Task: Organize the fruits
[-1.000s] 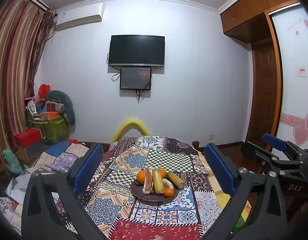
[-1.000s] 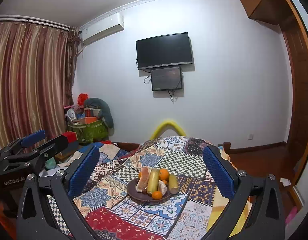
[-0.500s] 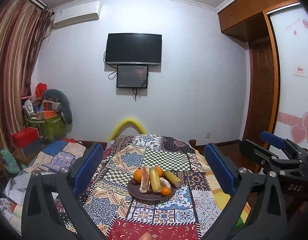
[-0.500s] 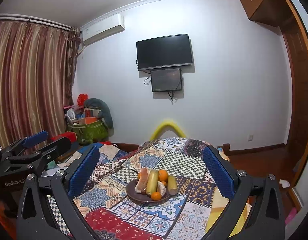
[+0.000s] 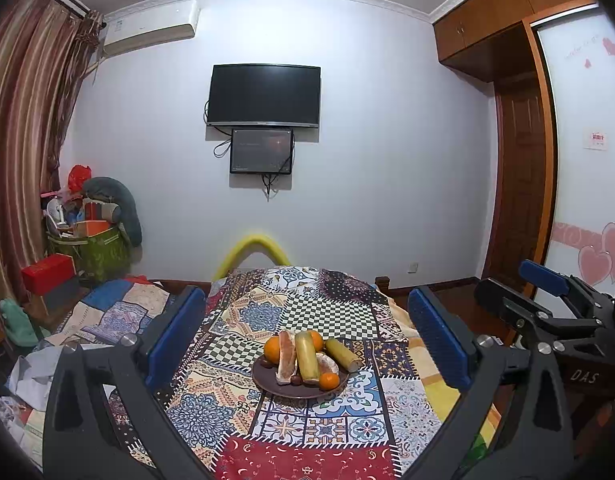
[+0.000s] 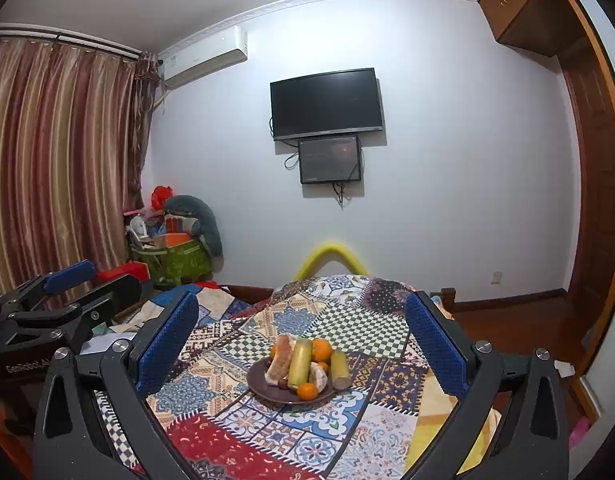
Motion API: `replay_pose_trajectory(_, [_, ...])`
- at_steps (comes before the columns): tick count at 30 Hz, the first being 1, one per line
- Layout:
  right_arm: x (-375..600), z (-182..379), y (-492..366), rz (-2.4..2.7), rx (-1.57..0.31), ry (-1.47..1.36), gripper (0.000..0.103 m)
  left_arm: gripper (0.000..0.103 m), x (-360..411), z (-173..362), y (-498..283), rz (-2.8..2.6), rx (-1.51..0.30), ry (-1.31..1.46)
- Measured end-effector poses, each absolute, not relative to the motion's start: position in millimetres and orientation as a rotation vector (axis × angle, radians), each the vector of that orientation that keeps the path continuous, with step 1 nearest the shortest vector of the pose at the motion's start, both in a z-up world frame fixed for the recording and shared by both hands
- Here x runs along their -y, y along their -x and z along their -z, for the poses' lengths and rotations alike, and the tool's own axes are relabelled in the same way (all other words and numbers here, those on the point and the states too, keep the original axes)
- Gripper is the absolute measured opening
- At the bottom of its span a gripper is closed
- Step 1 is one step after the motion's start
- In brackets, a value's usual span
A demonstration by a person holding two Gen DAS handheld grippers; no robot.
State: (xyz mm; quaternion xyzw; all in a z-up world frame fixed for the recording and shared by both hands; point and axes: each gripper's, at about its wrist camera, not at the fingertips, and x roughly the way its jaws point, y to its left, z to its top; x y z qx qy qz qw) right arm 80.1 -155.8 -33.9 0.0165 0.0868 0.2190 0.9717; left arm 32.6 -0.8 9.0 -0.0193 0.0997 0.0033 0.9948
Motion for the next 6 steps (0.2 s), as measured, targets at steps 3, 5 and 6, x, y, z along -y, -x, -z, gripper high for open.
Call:
replay_pose_trajectory(3, [156.6,34.1,-80.8,-0.44,-0.177,-0.034,0.103,0.102,1.6,-8.1,-33.3,-0.003,-0.203,0.04])
replay_pose_trajectory(5, [156.5,34.9,-81.3,-0.439,-0.18,-0.035,0.103,0.102,1.6,-7.9,-33.8,-0.004,-0.204,0.041])
replay_pose_trajectory(6, [156.6,35.0,-81.7,-0.439,-0.182,-0.035,0.103,0.102,1.4,-8.0,-34.2,-0.003,-0.205,0.042])
